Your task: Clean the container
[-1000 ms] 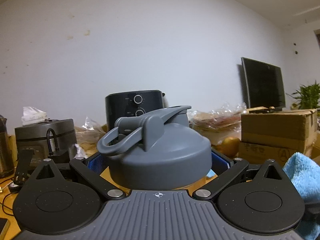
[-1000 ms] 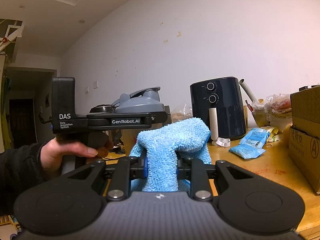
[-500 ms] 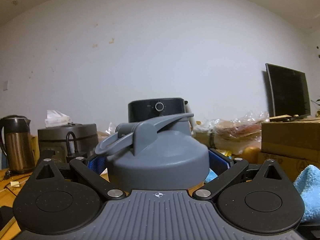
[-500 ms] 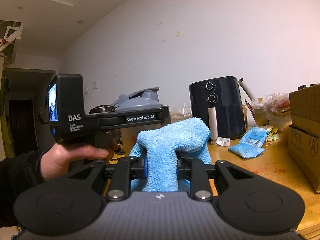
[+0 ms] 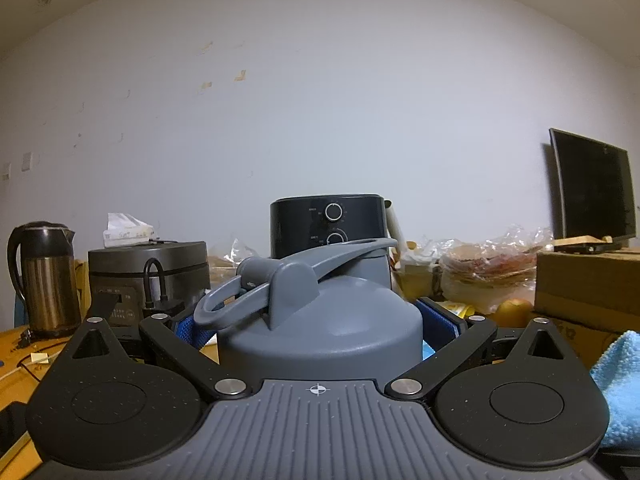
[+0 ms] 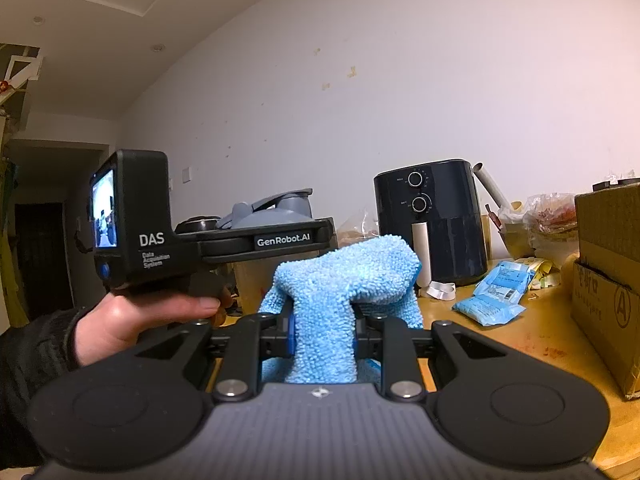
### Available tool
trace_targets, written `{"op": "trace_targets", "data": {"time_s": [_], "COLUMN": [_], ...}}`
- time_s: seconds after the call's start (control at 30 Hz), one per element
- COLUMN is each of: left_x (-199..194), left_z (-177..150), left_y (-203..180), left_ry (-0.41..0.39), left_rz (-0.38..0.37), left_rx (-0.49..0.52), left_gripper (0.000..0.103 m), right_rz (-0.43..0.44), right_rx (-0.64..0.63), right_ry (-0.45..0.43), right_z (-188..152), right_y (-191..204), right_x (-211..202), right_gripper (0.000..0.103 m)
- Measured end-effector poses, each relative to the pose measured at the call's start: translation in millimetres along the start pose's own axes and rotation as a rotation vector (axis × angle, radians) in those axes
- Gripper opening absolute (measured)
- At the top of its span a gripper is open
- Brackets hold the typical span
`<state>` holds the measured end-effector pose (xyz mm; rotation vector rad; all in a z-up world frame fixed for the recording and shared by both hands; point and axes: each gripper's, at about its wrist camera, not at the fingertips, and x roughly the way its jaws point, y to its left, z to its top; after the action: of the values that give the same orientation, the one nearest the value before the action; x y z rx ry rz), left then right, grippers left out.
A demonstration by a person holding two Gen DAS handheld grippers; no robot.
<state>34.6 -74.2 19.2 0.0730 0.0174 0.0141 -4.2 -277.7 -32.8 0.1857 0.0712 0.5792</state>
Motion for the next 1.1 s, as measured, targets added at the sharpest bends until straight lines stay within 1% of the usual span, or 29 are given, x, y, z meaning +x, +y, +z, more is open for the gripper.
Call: {"op": "trace_targets", "data": {"time_s": [0.13, 0.27, 0.57, 0.8, 1.1], "left_x": [3, 7, 0, -5, -3], "left_z": [3, 3, 1, 1, 2], "left_y": [5, 6, 0, -7, -10], "left_ry": [0.006, 0.024, 0.029, 0.024, 0.039], "left_rz": [-0.025, -0.035, 0.005, 0.018, 0.056], "left_rx": [-0.035, -0.04, -0.03, -0.016, -0.04], "left_gripper": [0.103, 0.103, 0.103, 0.103, 0.103], "right_rz": [-0.005, -0.008, -0.01, -0.014, -0.014], "right_rx": [-0.009, -0.02, -0.023, -0.017, -0.015], "right_ry": [0.007, 0.013, 0.001, -0.011, -0.013], "right_z": [1, 3, 8, 9, 9], "right_y": [3, 4, 6, 6, 5], "right_x": [6, 12, 6, 1, -1], "right_gripper": [0.022, 0.022, 0.022, 0.022, 0.022]}}
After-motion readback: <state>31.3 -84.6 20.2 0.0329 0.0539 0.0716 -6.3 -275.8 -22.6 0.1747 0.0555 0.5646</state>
